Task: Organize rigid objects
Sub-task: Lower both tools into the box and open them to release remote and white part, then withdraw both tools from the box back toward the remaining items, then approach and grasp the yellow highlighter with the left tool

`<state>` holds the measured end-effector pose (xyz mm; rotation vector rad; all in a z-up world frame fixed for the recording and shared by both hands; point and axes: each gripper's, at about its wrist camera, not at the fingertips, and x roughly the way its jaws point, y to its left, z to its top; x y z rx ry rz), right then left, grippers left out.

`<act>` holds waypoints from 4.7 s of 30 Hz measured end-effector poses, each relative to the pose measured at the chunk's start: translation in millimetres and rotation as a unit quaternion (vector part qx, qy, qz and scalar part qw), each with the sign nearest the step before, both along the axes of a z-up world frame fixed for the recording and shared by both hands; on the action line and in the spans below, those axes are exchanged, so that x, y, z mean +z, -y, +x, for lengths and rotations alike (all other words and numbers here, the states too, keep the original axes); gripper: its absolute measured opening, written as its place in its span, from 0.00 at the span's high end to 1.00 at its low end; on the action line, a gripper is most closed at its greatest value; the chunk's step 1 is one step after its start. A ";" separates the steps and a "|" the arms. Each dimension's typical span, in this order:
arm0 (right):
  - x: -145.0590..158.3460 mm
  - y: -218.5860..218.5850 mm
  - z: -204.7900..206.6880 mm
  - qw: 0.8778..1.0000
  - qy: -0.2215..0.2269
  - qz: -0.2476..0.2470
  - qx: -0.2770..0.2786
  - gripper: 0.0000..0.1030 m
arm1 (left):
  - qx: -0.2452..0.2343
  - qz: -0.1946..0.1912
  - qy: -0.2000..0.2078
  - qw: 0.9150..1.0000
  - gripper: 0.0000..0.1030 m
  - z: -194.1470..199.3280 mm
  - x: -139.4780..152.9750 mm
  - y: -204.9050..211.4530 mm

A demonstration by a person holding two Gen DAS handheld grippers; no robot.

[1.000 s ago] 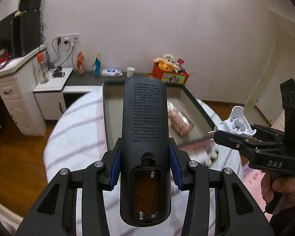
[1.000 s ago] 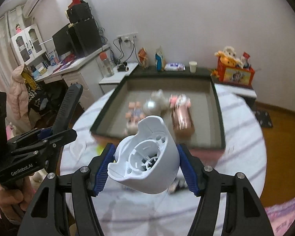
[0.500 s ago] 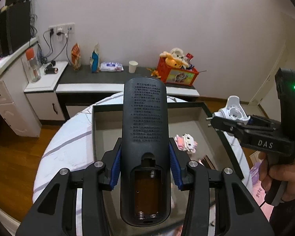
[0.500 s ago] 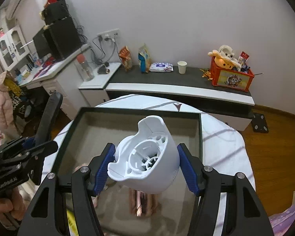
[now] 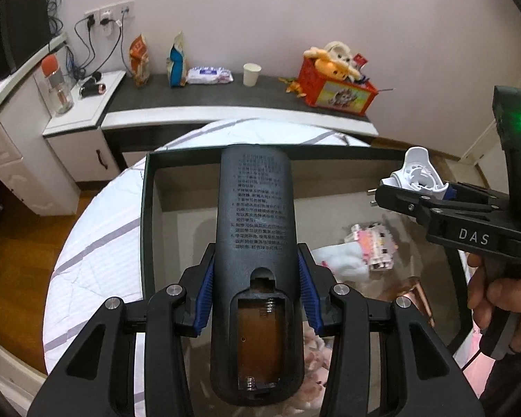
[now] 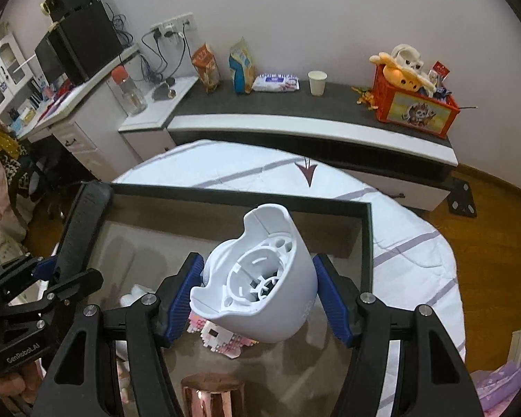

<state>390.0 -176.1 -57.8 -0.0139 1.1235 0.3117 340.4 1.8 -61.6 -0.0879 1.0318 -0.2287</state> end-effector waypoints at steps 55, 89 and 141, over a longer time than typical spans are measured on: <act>122.9 24.3 -229.7 0.986 0.155 0.060 -0.033 0.15 | 0.064 0.025 0.157 0.985 0.00 -225.7 104.6 -24.2; 76.6 27.6 -348.0 0.988 0.137 0.034 -0.057 0.15 | 0.079 0.018 0.155 0.985 0.00 -329.3 69.1 -17.2; -20.4 28.8 -267.3 0.997 0.018 0.024 -0.071 0.15 | 0.190 0.045 0.042 0.980 0.00 -190.5 -61.5 -7.6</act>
